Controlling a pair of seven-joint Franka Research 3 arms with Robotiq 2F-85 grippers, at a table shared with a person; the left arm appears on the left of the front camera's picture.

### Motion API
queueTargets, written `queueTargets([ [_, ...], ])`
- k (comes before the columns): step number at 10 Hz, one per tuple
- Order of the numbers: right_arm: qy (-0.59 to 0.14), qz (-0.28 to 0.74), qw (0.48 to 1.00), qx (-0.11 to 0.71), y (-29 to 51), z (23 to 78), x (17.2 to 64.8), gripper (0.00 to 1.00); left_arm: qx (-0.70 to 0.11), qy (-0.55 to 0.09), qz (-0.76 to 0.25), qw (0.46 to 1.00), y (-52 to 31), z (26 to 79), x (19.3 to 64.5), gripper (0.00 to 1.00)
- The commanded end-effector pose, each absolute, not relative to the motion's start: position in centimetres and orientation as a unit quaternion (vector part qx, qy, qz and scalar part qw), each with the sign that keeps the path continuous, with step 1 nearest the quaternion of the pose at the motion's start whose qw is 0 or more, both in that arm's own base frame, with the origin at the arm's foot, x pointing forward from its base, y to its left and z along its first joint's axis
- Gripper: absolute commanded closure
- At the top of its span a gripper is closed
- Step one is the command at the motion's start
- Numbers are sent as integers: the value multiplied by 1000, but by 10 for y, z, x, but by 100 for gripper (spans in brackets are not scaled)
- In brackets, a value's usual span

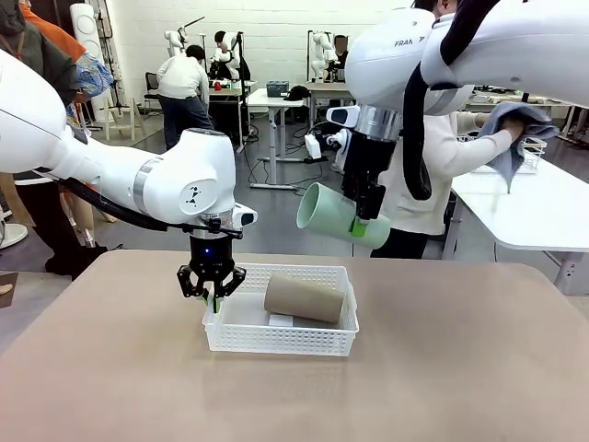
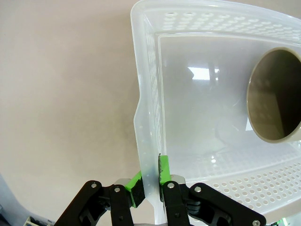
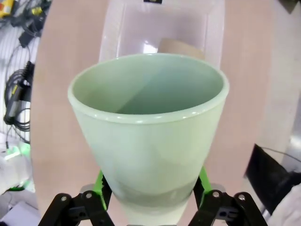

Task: Clean and organize the cups into the basket.
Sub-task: Pick up the Reusable plastic cup from the right side of the table and stack it inside the Organizing basket in the center of the table.

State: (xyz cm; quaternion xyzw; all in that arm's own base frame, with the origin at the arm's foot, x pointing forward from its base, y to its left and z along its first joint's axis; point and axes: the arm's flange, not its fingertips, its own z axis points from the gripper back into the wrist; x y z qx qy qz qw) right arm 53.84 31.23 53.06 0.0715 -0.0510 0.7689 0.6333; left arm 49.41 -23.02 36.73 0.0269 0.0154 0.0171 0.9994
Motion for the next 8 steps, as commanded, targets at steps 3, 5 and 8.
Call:
queueTargets([
  [3, -55, 771, 628, 89, 311, 544, 529, 18, 27, 11, 12, 999, -229, 367, 495, 100],
  [5, -55, 771, 628, 89, 311, 544, 529, 18, 27, 11, 12, 999, -229, 367, 495, 100],
  [8, -8, 719, 694, 46, 349, 525, 536, 18, 27, 11, 12, 999, -229, 367, 495, 100],
])
